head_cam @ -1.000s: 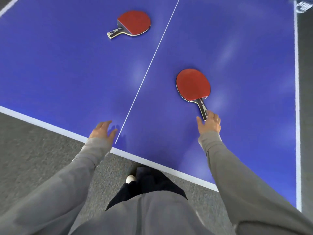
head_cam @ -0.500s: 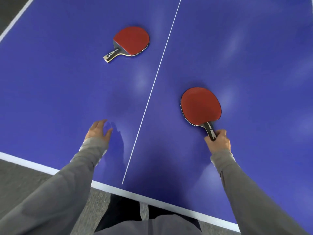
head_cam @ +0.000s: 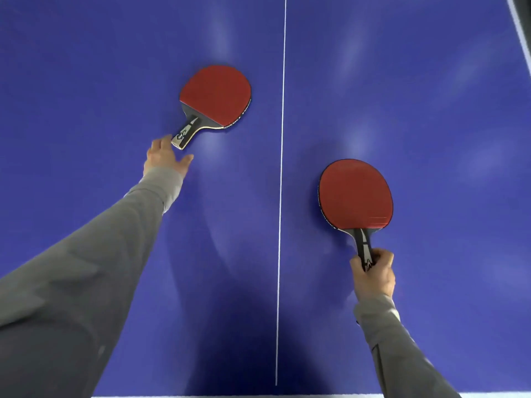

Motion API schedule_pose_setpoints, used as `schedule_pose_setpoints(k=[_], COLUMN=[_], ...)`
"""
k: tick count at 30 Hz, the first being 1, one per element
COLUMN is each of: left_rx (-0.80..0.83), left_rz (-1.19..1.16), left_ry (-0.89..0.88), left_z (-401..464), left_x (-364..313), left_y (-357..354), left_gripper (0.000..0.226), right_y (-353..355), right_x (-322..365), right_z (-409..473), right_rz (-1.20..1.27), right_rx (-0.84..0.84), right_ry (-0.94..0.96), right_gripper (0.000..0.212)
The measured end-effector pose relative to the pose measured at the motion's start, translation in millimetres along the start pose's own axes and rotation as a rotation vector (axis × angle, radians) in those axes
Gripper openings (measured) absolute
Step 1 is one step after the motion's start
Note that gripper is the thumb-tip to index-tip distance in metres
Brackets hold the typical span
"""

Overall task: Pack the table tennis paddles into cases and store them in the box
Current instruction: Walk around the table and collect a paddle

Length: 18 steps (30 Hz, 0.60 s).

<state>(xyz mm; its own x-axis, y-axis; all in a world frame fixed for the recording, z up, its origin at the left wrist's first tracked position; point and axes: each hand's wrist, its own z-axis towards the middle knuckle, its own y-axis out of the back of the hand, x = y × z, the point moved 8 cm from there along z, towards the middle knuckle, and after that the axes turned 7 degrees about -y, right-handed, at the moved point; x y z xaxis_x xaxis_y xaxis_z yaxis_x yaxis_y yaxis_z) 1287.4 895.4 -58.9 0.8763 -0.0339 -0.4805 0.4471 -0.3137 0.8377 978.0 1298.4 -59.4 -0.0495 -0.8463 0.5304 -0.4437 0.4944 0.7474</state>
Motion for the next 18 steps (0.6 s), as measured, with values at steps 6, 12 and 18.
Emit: schedule_pose_setpoints(k=[6, 12, 18], left_rx=[0.012, 0.108, 0.318], left_rz=[0.12, -0.026, -0.858], left_ry=[-0.069, -0.036, 0.202], left_z=[55.7, 66.2, 30.2], left_x=[-20.7, -36.7, -51.6], left_y=[-10.1, -18.3, -40.3], left_gripper=[0.058, 0.016, 0.016], right_y=[-15.9, -22.0, -32.3], right_x=[14.0, 17.7, 15.5], right_z=[-20.0, -30.9, -39.7], right_rz=[0.022, 0.018, 0.034], right_rx=[-0.034, -0.025, 0.023], right_ry=[-0.027, -0.033, -0.025], right_gripper=[0.027, 0.025, 0.026])
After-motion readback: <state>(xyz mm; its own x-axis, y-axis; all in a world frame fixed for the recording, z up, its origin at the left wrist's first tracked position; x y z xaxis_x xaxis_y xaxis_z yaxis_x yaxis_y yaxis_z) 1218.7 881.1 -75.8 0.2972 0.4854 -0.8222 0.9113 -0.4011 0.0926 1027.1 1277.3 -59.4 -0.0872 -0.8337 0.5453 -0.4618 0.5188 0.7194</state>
